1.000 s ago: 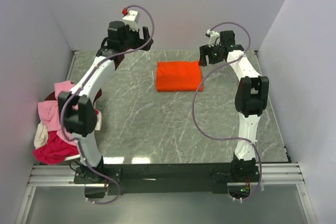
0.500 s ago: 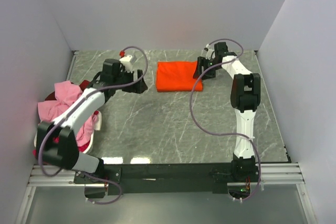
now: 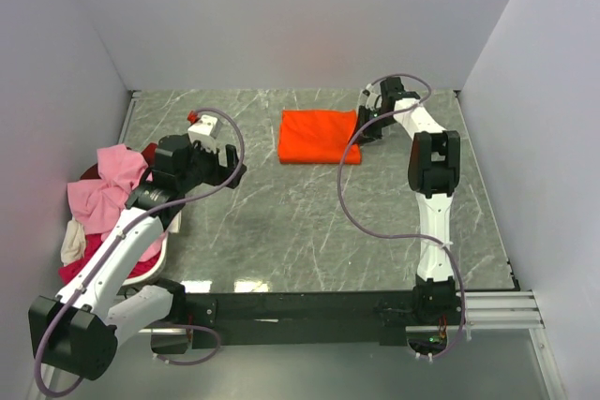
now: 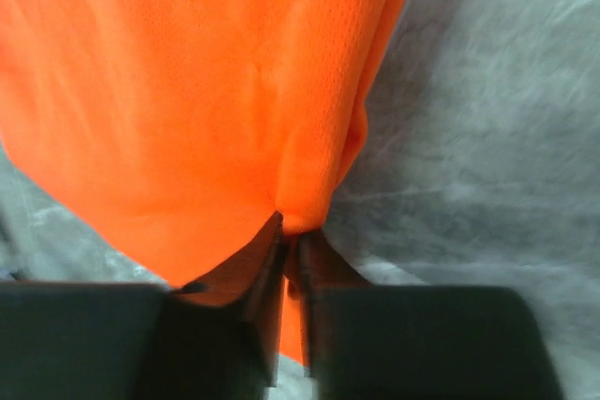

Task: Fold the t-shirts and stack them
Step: Neatly place the folded tshirt to the corner

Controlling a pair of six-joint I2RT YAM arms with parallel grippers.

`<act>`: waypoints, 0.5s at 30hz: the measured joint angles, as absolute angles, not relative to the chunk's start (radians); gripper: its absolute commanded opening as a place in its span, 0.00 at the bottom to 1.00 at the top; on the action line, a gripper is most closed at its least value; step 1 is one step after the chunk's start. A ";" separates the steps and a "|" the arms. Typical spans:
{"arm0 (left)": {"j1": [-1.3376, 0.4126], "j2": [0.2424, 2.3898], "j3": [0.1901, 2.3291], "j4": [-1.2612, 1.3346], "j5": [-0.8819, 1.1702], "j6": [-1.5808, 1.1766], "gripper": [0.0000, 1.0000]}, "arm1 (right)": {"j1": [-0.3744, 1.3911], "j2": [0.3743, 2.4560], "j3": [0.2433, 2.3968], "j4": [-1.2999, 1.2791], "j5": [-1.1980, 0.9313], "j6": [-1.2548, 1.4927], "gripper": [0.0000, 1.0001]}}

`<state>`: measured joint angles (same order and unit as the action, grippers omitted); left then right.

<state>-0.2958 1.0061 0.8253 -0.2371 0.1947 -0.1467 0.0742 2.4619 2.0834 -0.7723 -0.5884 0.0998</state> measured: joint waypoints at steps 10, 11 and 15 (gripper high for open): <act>-0.296 1.000 0.820 -0.229 0.167 -0.116 0.91 | 0.057 2.475 2.189 -0.831 -0.531 0.072 0.00; -0.296 0.999 0.820 -0.229 0.167 -0.116 0.91 | 0.046 2.475 2.200 -0.838 -0.516 0.063 0.00; -0.296 0.996 0.819 -0.229 0.168 -0.115 0.91 | -0.035 2.474 2.230 -0.880 -0.437 -0.001 0.00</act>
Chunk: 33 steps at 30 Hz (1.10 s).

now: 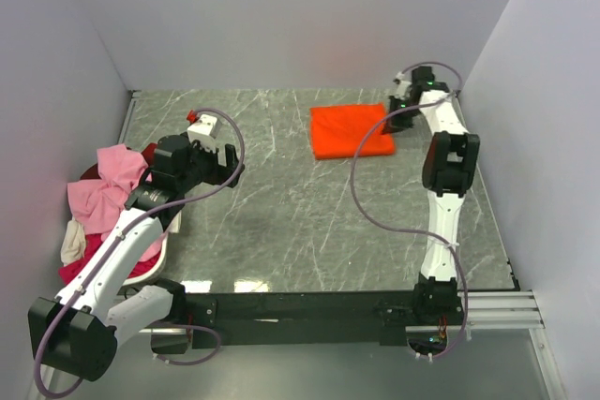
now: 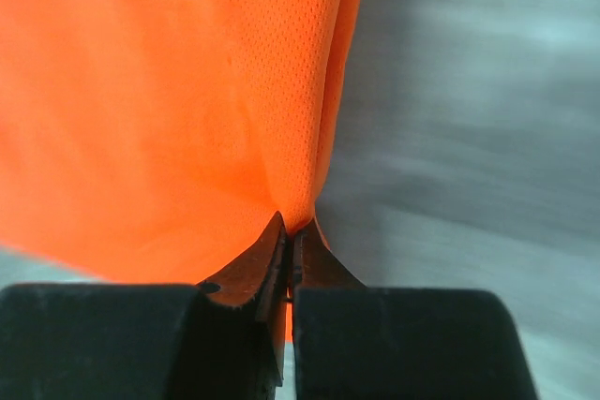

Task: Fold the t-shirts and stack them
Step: Neatly place the folded tshirt to the corner

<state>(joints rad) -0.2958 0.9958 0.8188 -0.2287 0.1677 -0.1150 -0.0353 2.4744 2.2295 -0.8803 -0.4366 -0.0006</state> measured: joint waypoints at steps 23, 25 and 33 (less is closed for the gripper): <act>-0.296 0.996 0.817 -0.224 0.210 -0.115 0.91 | -0.290 2.456 2.186 -0.731 0.308 -0.437 0.15; -0.296 0.996 0.816 -0.221 0.213 -0.113 0.91 | -0.289 2.456 2.185 -0.698 0.349 -0.464 0.35; -0.296 0.995 0.807 -0.219 0.213 -0.112 0.91 | -0.282 2.428 2.109 -0.569 0.426 -0.519 0.60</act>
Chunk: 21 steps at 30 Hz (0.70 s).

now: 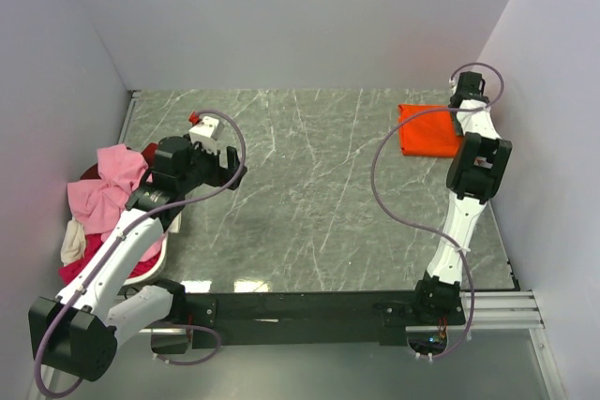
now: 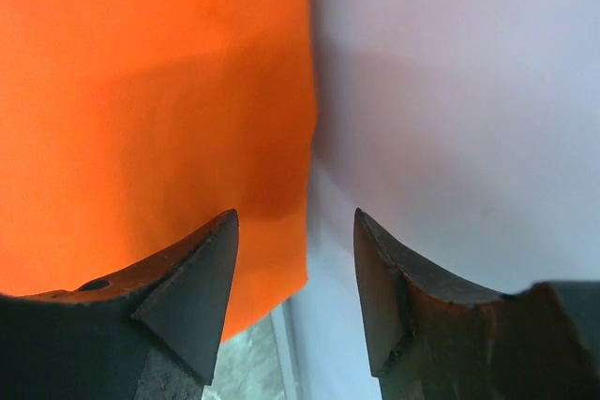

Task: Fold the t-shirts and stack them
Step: Neatly place the folded tshirt to the corner

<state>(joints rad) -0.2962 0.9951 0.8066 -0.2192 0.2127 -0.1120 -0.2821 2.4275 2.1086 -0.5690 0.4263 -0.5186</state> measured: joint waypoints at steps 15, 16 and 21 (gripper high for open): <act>-0.296 0.941 0.796 -0.191 0.212 -0.112 0.91 | -0.112 2.176 1.927 -0.620 0.084 -0.463 0.59; -0.296 0.940 0.795 -0.191 0.212 -0.112 0.91 | -0.107 2.178 1.946 -0.638 0.043 -0.450 0.59; -0.296 0.940 0.793 -0.192 0.212 -0.112 0.91 | -0.105 2.228 2.027 -0.708 -0.063 -0.384 0.59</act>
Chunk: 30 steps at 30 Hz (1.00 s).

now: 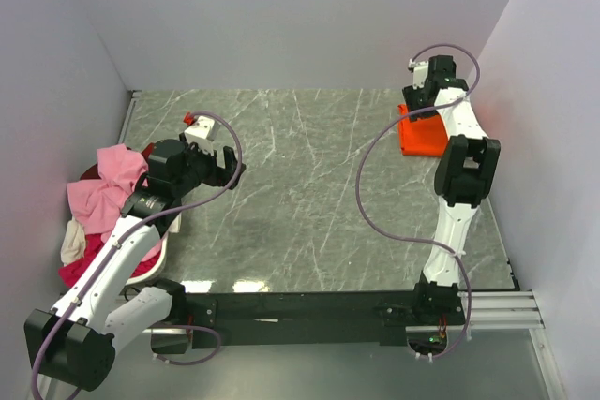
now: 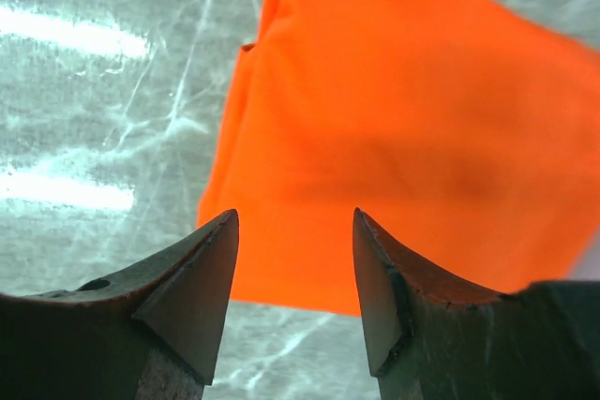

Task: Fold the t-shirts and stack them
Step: Neatly place the folded tshirt to the corner

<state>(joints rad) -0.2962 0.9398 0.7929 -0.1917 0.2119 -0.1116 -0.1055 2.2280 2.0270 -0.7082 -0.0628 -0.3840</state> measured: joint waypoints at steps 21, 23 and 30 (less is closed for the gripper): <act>-0.296 0.940 0.791 -0.192 0.214 -0.108 0.92 | -0.063 2.379 2.032 -0.807 -0.099 -0.342 0.05; -0.296 0.940 0.791 -0.192 0.215 -0.107 0.92 | -0.060 2.364 2.014 -0.801 -0.103 -0.350 0.02; -0.296 0.940 0.791 -0.192 0.221 -0.107 0.92 | -0.046 2.337 1.972 -0.808 -0.118 -0.364 0.18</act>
<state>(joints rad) -0.2962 0.9398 0.7914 -0.1917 0.2214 -0.1070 -0.0463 2.3371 1.9720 -0.8082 -0.1177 -0.3645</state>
